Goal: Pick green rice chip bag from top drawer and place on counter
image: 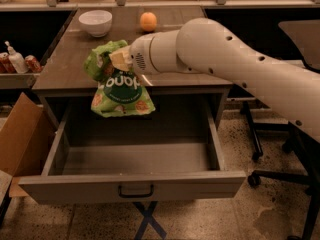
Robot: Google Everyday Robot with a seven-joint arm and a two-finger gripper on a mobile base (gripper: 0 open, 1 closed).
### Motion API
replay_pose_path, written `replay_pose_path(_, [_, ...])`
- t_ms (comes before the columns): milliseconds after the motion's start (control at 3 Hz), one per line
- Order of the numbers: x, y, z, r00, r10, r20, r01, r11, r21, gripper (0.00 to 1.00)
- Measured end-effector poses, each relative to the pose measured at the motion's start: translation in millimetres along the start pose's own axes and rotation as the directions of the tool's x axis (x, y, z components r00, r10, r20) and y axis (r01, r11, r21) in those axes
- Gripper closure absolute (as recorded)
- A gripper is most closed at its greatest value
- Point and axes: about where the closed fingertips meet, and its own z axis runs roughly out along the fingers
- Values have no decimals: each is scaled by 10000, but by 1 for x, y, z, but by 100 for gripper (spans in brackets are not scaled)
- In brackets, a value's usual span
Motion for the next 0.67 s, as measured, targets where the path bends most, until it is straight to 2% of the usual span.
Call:
replay_pose_path(333, [0, 0, 0, 10000, -2, 2, 2, 10000, 6, 100])
replay_pose_path(667, [-3, -5, -1, 9999, -81, 67, 79, 9997, 248, 100])
